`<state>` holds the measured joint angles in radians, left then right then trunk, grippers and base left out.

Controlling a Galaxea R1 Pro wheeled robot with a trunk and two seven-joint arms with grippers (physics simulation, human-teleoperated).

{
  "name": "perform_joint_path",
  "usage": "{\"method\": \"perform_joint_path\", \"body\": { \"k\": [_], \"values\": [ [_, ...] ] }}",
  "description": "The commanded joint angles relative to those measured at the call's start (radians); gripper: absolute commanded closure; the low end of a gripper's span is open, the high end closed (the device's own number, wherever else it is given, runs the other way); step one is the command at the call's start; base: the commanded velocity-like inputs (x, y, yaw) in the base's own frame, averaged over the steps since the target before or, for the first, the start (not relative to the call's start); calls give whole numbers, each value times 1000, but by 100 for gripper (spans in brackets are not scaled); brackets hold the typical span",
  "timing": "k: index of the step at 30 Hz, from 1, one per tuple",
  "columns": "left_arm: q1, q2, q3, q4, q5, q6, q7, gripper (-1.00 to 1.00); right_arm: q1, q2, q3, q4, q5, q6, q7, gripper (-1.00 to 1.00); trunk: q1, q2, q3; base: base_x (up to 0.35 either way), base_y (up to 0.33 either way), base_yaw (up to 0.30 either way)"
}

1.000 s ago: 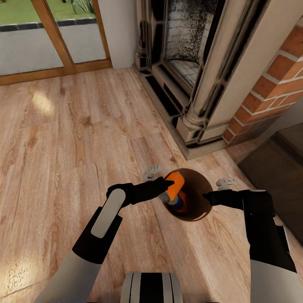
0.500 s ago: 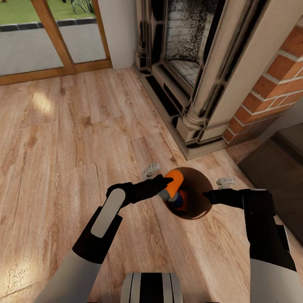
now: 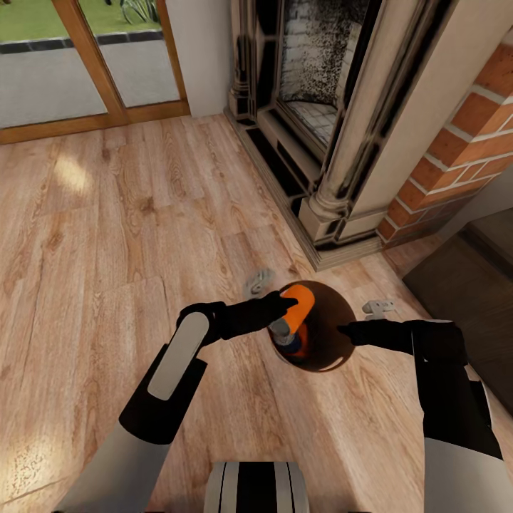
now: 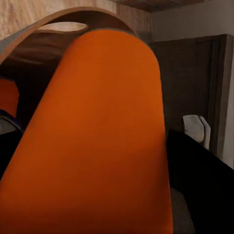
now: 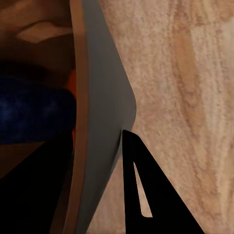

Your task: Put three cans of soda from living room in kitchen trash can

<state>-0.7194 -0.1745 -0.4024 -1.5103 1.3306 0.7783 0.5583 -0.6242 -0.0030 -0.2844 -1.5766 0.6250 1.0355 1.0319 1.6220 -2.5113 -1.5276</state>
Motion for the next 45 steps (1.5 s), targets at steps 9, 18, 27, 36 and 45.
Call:
{"method": "perform_joint_path", "body": {
  "k": [9, 18, 27, 36, 45],
  "values": [
    [-33, 0, -114, 20, 32, -33, 24, 100, 0, 1, 1, 0, -22, 12, 2, 100, 0, 0, 0, 0, 0, 0],
    [-35, 0, -143, 30, 58, -56, 28, 100, 0, 1, 1, 0, -22, 12, 2, 100, 0, 0, 0, 0, 0, 0],
    [-35, 0, -172, 31, 54, -83, 128, 100, 0, -1, 1, 0, -22, 12, 2, 100, 0, 0, 0, 0, 0, 0],
    [-35, 0, -173, 31, 49, -86, 146, 100, 0, -2, 1, 0, -22, 12, 2, 100, 0, 0, 0, 0, 0, 0],
    [-62, 0, -227, 50, 50, -95, 148, 100, 0, -2, 1, 0, -22, 12, 2, 100, 0, 0, 0, 0, 0, 0]
  ]
}}
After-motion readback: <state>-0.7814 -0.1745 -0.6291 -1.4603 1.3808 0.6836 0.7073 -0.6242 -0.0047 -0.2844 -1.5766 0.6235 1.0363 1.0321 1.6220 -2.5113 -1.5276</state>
